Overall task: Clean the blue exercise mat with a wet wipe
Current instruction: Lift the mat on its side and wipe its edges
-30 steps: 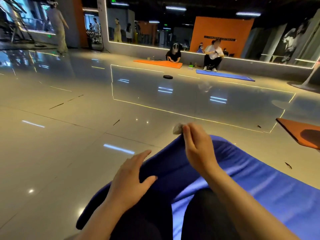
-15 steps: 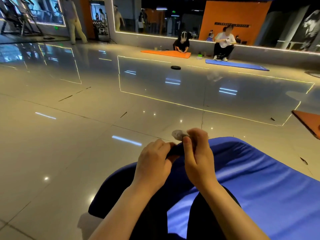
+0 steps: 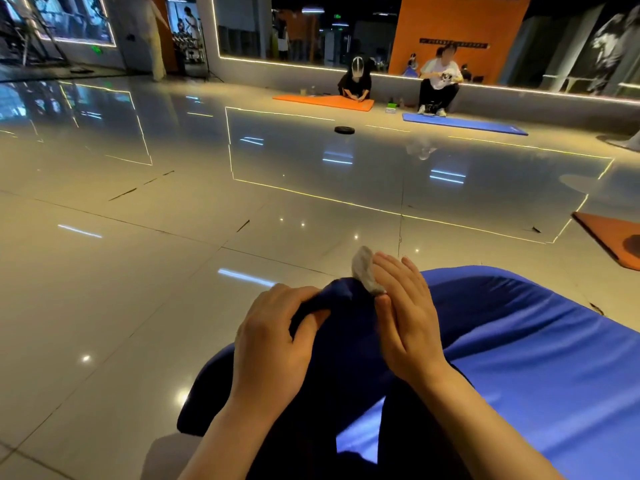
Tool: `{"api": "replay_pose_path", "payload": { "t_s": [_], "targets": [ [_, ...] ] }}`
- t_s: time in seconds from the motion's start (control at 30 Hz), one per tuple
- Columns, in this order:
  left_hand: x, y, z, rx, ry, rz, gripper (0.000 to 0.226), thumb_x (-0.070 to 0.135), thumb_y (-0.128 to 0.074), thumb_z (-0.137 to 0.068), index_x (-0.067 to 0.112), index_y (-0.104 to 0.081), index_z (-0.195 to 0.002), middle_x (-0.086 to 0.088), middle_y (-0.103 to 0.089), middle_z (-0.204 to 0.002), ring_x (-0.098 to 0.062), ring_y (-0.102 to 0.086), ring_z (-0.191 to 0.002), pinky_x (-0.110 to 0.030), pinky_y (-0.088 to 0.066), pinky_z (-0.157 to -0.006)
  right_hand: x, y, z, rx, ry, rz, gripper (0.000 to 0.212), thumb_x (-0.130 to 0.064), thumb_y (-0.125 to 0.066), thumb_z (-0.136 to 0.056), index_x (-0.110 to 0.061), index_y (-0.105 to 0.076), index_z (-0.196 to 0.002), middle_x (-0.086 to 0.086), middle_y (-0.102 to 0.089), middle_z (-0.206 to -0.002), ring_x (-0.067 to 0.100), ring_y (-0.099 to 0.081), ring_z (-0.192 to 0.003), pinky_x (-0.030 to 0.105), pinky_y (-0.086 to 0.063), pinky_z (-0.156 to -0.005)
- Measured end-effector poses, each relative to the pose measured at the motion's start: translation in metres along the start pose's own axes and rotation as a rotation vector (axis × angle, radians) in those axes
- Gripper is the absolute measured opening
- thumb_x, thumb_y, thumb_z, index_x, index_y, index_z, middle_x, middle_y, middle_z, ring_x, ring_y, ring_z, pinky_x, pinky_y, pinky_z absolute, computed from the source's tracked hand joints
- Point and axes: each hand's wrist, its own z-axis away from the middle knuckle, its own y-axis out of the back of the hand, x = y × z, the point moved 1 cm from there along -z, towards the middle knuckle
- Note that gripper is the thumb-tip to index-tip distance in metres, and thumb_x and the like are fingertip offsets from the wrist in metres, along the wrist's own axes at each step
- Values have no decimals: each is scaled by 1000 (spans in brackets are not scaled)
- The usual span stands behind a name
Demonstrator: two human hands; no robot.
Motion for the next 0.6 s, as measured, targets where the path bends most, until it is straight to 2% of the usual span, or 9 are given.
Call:
{"api": "replay_pose_path", "payload": {
  "t_s": [0.07,0.2,0.3,0.37,0.43,0.5,0.6],
  "targets": [
    [-2,13,1,42,-1,5,16,37,-56,-88,34,-62,-103,19,-60,-88,-6,-61,-84,-27,-53,-73,20,10,2,-1,-61,40,41,-41,-25,-107,-22,-50,-132,-12,-49,-137,8,-43,-132,32,-20,-119],
    [-5,29,6,79,48,17,21,43,-52,-86,38,-58,-105,18,-62,-95,-3,-60,-87,-17,-50,-77,63,32,6,6,-361,83,44,-45,-26,-103,-25,-56,-128,-8,-52,-134,24,-49,-130,23,-17,-118],
    [-7,34,9,126,102,49,16,46,-53,-91,41,-58,-106,19,-61,-100,-1,-60,-90,-12,-49,-77,37,21,0,60,-446,-1,45,-43,-25,-100,-26,-59,-125,-11,-54,-133,14,-46,-132,41,-31,-115],
    [-7,33,11,143,119,31,15,43,-57,-89,39,-62,-102,19,-61,-92,-3,-61,-88,-16,-52,-74,-12,-3,-8,66,-353,-70,44,-37,-29,-101,-20,-64,-122,-7,-60,-131,9,-47,-129,45,-30,-115],
    [-8,34,15,146,150,21,12,29,-66,-90,38,-63,-96,21,-61,-90,-1,-61,-87,-19,-54,-72,-61,-32,-10,51,-191,-80,42,-32,-33,-103,-14,-67,-120,0,-64,-128,12,-51,-128,41,-24,-118],
    [-6,41,18,151,209,80,32,12,-69,-88,42,-59,-95,21,-63,-91,6,-61,-90,-10,-51,-71,-91,-48,-14,38,-39,-63,44,-34,-30,-105,-13,-64,-123,2,-64,-128,14,-52,-127,37,-25,-118],
    [-4,53,18,144,204,130,26,14,-72,-86,38,-63,-94,18,-65,-85,4,-62,-88,-3,-46,-70,-78,-38,-21,-23,177,16,43,-31,-31,-106,-7,-62,-124,10,-64,-127,21,-56,-122,35,-33,-113]
  ]
}}
